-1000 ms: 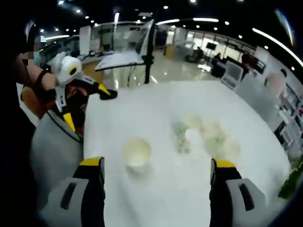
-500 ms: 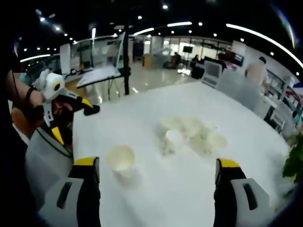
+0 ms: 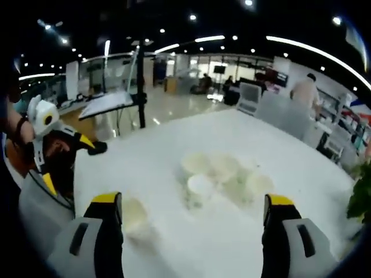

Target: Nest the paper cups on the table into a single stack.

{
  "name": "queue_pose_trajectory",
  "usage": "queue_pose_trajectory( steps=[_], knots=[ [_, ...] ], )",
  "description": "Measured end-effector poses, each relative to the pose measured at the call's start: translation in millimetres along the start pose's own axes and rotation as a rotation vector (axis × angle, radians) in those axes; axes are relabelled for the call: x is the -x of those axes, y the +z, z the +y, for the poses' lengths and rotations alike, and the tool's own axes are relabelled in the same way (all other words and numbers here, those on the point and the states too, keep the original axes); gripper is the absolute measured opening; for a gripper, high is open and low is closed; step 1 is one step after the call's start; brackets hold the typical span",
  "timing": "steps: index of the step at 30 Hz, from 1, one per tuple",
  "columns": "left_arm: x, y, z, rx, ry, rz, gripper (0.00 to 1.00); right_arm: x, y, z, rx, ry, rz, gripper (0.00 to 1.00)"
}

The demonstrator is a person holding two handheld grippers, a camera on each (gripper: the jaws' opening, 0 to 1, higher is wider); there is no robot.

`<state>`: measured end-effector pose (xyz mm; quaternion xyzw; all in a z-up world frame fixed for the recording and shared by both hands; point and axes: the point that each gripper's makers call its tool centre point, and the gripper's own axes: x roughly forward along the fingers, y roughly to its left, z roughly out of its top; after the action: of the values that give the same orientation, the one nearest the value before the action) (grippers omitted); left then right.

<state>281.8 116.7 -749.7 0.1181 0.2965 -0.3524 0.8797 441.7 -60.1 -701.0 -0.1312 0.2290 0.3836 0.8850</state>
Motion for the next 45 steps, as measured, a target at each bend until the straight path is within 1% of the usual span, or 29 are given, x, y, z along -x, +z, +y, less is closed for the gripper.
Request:
queue_pose_trajectory(
  steps=[6,8,10,13,14,16,19,23,27,29,30,34,37,39,40,44,45],
  knots=[
    [2.0,-2.5,1.0,0.005,0.006,0.003,0.99,-18.1,-0.3,-6.3,-0.024,-0.016,-0.002,1.0],
    [2.2,-4.3,0.7,0.005,0.004,0.007,0.99,-24.4,-5.7,-8.6,-0.054,-0.019,0.02,0.99],
    [2.5,-6.4,1.0,0.008,0.005,0.013,0.99,-29.8,-8.5,-11.8,-0.086,-0.028,0.016,0.98],
    [3.8,-8.6,2.7,0.02,0.011,0.013,0.99,-35.1,-14.2,-16.3,-0.114,-0.041,0.03,0.97],
    [4.0,-9.0,2.8,0.025,0.011,0.014,0.99,-37.9,-16.3,-16.9,-0.148,-0.038,0.03,0.97],
    [5.2,-5.7,4.4,0.033,0.018,-0.001,0.99,-42.5,-19.0,-20.9,-0.177,-0.041,0.033,0.96],
    [5.5,-4.5,6.8,0.038,0.026,-0.002,0.99,-47.6,-20.8,-25.4,-0.171,-0.053,0.036,0.93],
    [6.6,-5.0,7.4,0.025,0.027,0.005,0.99,-57.7,-22.9,-26.5,-0.161,-0.047,0.04,0.92],
    [8.0,-7.1,9.9,0.033,0.034,0.01,0.99,-69.0,-28.9,-22.0,-0.113,-0.036,0.069,0.9],
    [9.3,-6.6,11.7,0.032,0.042,0.011,0.99,-75.5,-32.3,-23.3,-0.13,-0.026,0.067,0.88],
    [9.9,-6.0,12.2,0.035,0.044,0.007,0.99,-78.7,-35.8,-23.7,-0.144,-0.026,0.08,0.87],
    [11.1,-7.4,13.1,0.041,0.051,0.011,0.99,-89.2,-41.8,-25.2,-0.154,-0.025,0.094,0.84],
    [12.2,-6.6,13.5,0.054,0.056,0.005,0.99,-93.5,-42.2,-25.0,-0.168,-0.022,0.093,0.82],
    [13.1,-7.2,13.2,0.05,0.059,0.009,0.99,-96.8,-42.6,-23.5,-0.184,-0.013,0.091,0.75],
    [13.4,-7.5,12.8,0.051,0.058,0.01,0.99,-98.2,-42.6,-21.6,-0.185,-0.005,0.092,0.73],
    [17.2,-9.0,12.5,0.059,0.062,0.012,0.99,-103.4,-40.4,-19.6,-0.162,0.011,0.088,0.7],
    [18.4,-10.5,13.5,0.053,0.068,0.016,0.99,-105.1,-40.9,-21.4,-0.171,0.013,0.09,0.69]
  ],
)
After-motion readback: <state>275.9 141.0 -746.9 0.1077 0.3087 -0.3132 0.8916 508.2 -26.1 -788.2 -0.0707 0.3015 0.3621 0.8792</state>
